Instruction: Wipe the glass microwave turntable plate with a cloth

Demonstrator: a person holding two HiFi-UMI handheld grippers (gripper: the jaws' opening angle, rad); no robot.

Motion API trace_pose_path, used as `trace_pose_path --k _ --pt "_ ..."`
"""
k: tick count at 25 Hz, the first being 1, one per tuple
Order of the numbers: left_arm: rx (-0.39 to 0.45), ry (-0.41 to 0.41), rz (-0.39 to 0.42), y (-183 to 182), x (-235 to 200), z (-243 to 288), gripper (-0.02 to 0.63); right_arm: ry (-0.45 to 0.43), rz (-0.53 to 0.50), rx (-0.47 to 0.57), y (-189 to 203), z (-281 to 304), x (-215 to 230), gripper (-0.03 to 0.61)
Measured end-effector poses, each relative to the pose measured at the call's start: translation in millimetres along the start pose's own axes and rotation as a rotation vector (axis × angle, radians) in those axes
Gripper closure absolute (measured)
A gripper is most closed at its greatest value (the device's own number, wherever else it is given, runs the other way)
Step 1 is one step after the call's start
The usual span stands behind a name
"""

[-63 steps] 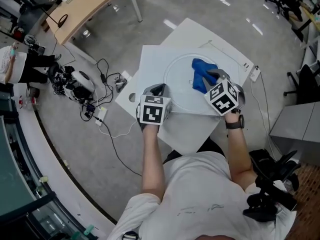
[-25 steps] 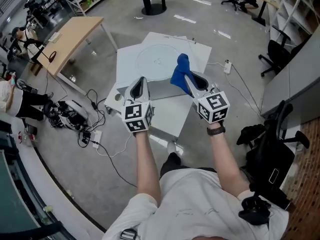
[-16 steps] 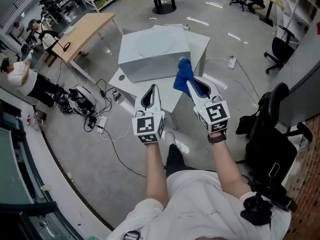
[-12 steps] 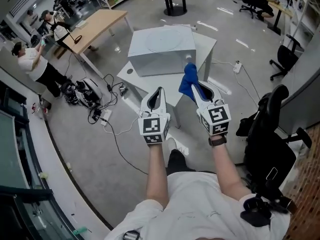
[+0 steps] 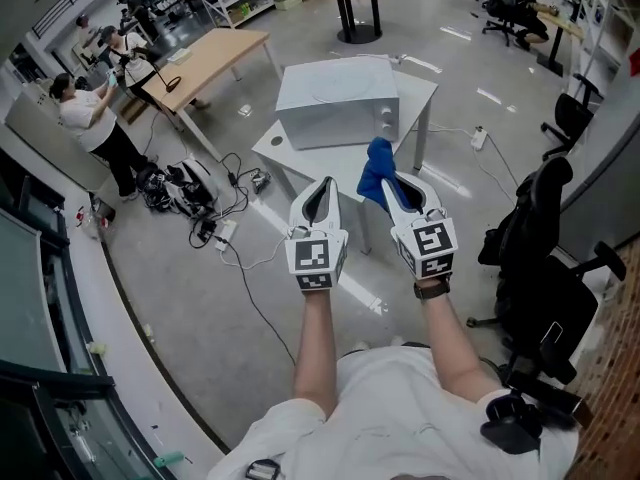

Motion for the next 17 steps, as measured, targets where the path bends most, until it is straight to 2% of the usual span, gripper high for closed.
trace_pose_path --k 6,17 --pt "0.012 0.004 0.012 -7.1 -14.9 -25.2 0.612 0.027 -0.008 0.005 -19.8 -6.4 -23.0 0.518" --pt "0.001 0.058 -0.023 11.2 -22.3 -53.3 0.612 0.081 -0.011 -0.011 -4.6 -21.4 -47.2 0.518"
Point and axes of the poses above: the fingertips, and each gripper's own axes: z forward along the fingers, x to its right, y out of its underside, the point moved 1 cm from there along -z, backward along the fingers, and after that the axes turned 4 degrees about x, right-handed, at the moved point
